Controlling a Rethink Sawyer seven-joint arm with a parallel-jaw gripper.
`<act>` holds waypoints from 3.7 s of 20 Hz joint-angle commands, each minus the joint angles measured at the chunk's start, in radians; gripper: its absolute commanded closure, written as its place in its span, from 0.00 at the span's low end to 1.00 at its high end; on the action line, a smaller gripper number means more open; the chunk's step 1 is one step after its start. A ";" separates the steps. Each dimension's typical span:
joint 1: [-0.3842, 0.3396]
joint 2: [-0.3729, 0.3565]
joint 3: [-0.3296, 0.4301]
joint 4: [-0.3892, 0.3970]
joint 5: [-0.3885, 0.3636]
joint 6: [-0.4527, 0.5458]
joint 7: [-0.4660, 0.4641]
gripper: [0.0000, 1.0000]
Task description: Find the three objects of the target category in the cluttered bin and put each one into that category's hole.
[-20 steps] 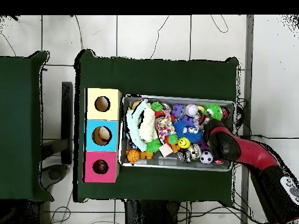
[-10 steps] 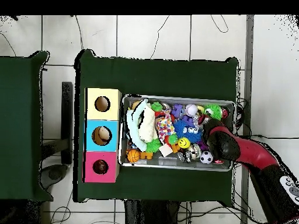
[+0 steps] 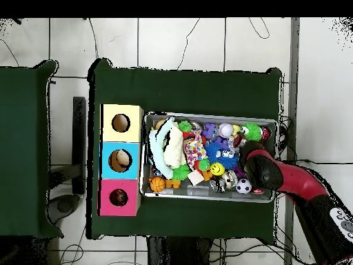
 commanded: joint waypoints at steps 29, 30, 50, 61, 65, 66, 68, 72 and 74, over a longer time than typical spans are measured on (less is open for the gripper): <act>0.237 -0.131 -0.196 0.156 0.012 0.255 0.007 1.00; 0.244 -0.151 -0.203 0.163 0.019 0.275 0.004 1.00; 0.315 -0.497 -0.262 0.367 0.136 0.488 0.059 1.00; 0.346 -0.391 -0.289 0.372 0.115 0.294 0.117 1.00; 0.330 -0.381 -0.297 0.381 0.111 0.270 0.103 1.00; 0.320 -0.380 -0.294 0.377 0.112 0.273 0.091 1.00; 0.312 -0.374 -0.295 0.373 0.115 0.272 0.081 1.00; 0.305 -0.376 -0.295 0.371 0.122 0.279 0.068 1.00; 0.302 -0.379 -0.293 0.368 0.124 0.278 0.065 1.00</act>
